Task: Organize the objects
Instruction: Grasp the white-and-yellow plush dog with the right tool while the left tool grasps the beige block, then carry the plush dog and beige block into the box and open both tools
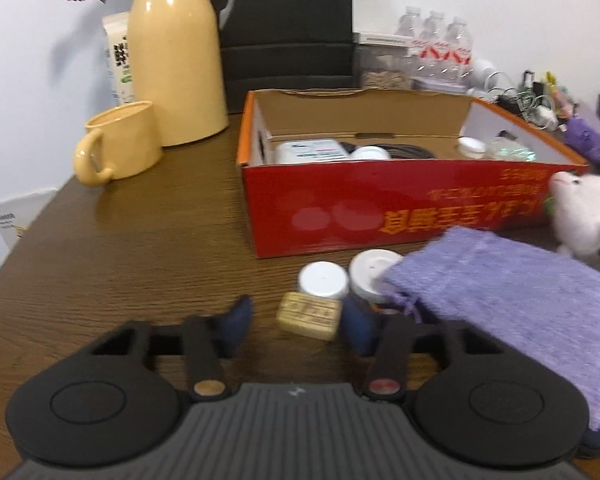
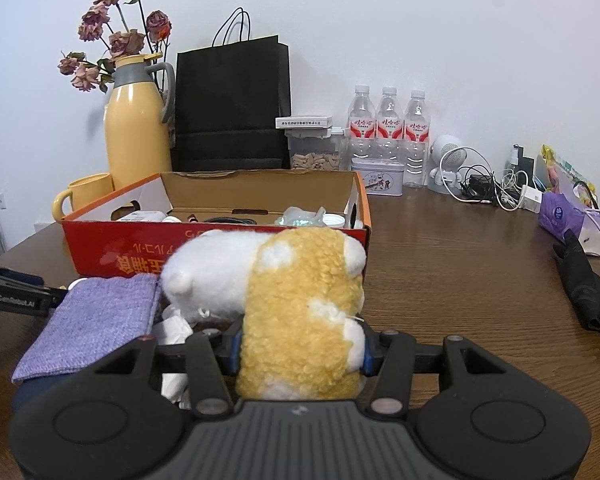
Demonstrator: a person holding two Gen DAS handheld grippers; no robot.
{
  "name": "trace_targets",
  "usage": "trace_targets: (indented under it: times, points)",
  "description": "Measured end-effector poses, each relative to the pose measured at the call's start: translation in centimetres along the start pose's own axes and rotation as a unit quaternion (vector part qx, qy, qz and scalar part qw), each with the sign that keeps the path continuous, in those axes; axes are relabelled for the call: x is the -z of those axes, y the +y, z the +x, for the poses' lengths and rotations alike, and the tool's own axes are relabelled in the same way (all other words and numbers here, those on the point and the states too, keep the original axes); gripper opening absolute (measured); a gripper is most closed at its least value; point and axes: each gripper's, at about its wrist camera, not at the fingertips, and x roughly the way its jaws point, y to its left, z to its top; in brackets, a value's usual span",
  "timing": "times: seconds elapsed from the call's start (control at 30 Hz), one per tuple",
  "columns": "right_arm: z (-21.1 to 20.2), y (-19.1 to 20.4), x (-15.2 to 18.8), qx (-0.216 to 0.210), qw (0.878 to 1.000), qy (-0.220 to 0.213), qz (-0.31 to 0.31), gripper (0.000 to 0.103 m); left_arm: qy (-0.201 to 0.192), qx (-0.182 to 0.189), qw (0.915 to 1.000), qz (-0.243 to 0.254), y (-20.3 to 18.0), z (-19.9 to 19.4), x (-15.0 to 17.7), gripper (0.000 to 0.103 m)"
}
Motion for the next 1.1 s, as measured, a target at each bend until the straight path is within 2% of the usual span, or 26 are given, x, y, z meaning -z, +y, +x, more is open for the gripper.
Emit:
trace_targets:
  times: [0.5,0.8,1.1]
  points:
    - [-0.2,0.1,0.1,0.0,1.0,-0.007,-0.002,0.049,-0.052,-0.021,0.9972,-0.049,-0.2,-2.0,0.9,0.033]
    - [-1.1,0.4,0.1,0.003,0.999,-0.035,-0.01,0.049,-0.083,-0.032,0.9935,-0.071,-0.2,-3.6,1.1,0.033]
    - [-1.7,1.3,-0.2,-0.001,0.998,-0.065,-0.021,0.048,-0.127,-0.014,0.9894,-0.068,-1.7,-5.7,-0.6,0.033]
